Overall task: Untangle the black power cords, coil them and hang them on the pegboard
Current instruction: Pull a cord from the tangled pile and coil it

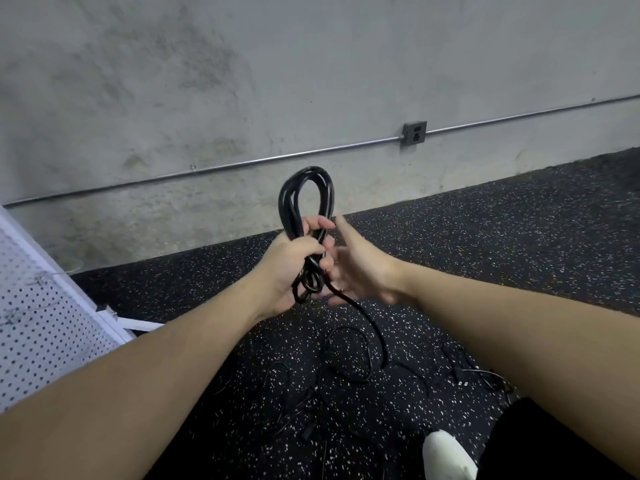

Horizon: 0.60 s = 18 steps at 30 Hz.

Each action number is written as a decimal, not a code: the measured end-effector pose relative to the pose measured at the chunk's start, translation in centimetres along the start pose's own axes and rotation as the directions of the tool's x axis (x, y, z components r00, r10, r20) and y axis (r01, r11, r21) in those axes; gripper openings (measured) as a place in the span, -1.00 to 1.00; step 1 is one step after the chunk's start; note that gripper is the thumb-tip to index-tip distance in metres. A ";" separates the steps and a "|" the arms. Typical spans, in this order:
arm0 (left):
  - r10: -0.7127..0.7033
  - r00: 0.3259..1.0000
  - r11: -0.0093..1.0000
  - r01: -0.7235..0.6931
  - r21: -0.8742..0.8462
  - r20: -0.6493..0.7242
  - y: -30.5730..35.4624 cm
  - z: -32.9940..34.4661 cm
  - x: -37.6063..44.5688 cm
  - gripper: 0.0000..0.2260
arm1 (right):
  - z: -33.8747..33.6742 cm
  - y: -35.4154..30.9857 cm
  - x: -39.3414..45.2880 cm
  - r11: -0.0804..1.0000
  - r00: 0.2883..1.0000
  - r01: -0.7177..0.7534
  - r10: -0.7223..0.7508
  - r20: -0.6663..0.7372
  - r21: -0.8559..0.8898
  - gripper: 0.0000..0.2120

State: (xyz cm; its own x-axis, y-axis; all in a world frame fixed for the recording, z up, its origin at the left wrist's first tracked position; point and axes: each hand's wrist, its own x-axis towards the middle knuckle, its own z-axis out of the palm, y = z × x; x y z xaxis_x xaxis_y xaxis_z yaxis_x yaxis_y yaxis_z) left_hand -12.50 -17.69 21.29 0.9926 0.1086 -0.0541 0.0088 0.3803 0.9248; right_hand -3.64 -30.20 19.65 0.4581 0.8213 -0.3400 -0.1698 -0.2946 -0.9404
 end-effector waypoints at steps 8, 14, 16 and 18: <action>0.114 0.958 0.989 -0.083 0.125 -0.263 1.4 -1.0 1.0 -0.70 | -1.0 1.0 -2.3 0.865 0.999 0.010 0.018 0.051 -0.501 -0.39; 0.163 0.846 0.926 0.046 0.375 -0.508 1.1 -2.3 1.6 -0.84 | -2.0 1.1 -3.8 0.709 0.992 0.122 -0.101 0.072 -0.694 -0.77; 0.217 0.828 0.860 0.089 0.503 -0.517 0.8 -2.6 1.6 -0.86 | -1.0 0.1 -3.9 0.628 0.969 0.219 -0.231 0.090 -0.747 -0.83; 0.292 0.840 0.739 0.105 0.665 -0.458 0.7 -2.9 1.8 -0.86 | -0.1 -0.9 -3.6 0.603 0.932 0.276 -0.360 0.054 -0.748 -0.78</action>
State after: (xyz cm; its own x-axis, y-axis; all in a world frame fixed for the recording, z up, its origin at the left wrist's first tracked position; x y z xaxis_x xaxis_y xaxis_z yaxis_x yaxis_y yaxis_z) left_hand -11.08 -14.52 20.74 0.7809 0.6224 0.0520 0.1917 -0.3181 0.9285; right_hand -5.01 -32.91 21.74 0.4405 0.8975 0.0216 0.6771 -0.3163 -0.6645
